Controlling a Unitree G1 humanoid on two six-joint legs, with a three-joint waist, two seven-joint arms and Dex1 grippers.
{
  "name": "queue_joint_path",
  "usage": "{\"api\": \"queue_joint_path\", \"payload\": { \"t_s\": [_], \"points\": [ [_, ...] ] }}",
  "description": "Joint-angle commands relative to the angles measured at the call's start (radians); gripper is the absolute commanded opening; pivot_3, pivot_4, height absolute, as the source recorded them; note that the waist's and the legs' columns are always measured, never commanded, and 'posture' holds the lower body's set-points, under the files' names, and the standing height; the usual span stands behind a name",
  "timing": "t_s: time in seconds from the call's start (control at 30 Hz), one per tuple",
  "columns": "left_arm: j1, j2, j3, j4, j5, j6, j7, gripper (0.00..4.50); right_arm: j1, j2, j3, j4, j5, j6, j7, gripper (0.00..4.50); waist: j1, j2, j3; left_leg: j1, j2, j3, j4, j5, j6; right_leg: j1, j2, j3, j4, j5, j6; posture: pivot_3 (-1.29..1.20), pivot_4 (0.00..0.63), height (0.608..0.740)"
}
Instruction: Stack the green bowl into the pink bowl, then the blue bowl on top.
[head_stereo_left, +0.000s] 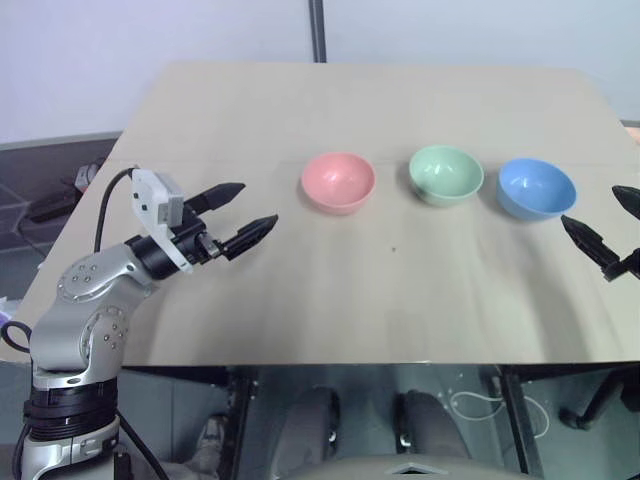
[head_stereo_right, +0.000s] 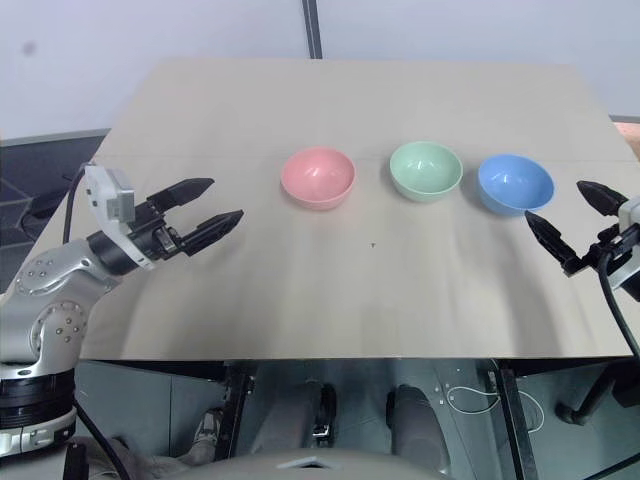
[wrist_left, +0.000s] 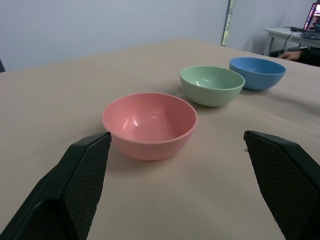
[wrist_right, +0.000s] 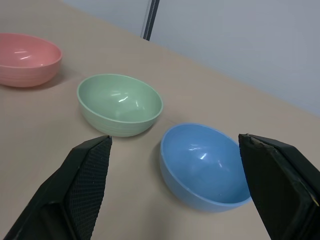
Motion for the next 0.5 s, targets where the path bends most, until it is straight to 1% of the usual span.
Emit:
{"api": "queue_joint_path", "payload": {
  "t_s": [0.03, 0.13, 0.3, 0.4, 0.43, 0.5],
  "points": [
    [-0.001, 0.004, 0.012, -0.044, -0.013, 0.005, 0.008, 4.5, -0.003, 0.001, -0.01, -0.031, 0.008, -0.005, 0.001, 4.39, 0.0, 0.0, 0.0, 0.0, 0.0, 0.0, 0.0, 0.0, 0.0, 0.0, 0.0, 0.0, 0.0, 0.0, 0.0, 0.0, 0.15, 0.74],
    [-0.013, -0.009, 0.005, -0.043, -0.022, 0.007, 0.007, 4.5, -0.003, 0.013, 0.008, -0.04, -0.006, -0.006, -0.016, 4.39, 0.0, 0.0, 0.0, 0.0, 0.0, 0.0, 0.0, 0.0, 0.0, 0.0, 0.0, 0.0, 0.0, 0.0, 0.0, 0.0, 0.15, 0.74],
    [-0.026, -0.023, -0.012, -0.051, -0.026, 0.01, 0.009, 4.5, -0.021, 0.005, 0.062, -0.042, -0.072, 0.004, -0.056, 4.39, 0.0, 0.0, 0.0, 0.0, 0.0, 0.0, 0.0, 0.0, 0.0, 0.0, 0.0, 0.0, 0.0, 0.0, 0.0, 0.0, 0.15, 0.74],
    [-0.026, -0.037, -0.019, -0.066, -0.038, 0.015, 0.006, 4.5, -0.046, -0.005, 0.103, -0.022, -0.133, -0.006, -0.08, 4.39, -0.001, 0.0, 0.0, 0.0, 0.0, 0.0, 0.0, 0.0, 0.0, 0.0, 0.0, 0.0, 0.0, 0.0, 0.0, 0.0, 0.15, 0.74],
    [-0.025, -0.041, -0.024, -0.071, -0.04, 0.015, 0.003, 4.5, -0.06, -0.004, 0.117, -0.009, -0.15, -0.005, -0.089, 4.39, -0.001, 0.0, 0.0, 0.0, 0.0, 0.0, 0.0, 0.002, -0.003, 0.0, 0.0, 0.0, 0.0, 0.0, 0.0, 0.0, 0.15, 0.74],
    [-0.02, -0.044, -0.038, -0.082, -0.057, 0.005, -0.038, 4.5, -0.084, -0.02, 0.161, 0.037, -0.221, -0.008, -0.111, 4.39, -0.001, 0.0, 0.0, 0.0, 0.0, 0.0, 0.001, 0.002, -0.004, 0.0, 0.0, 0.0, 0.0, 0.0, 0.0, 0.0, 0.15, 0.74]
  ]
}}
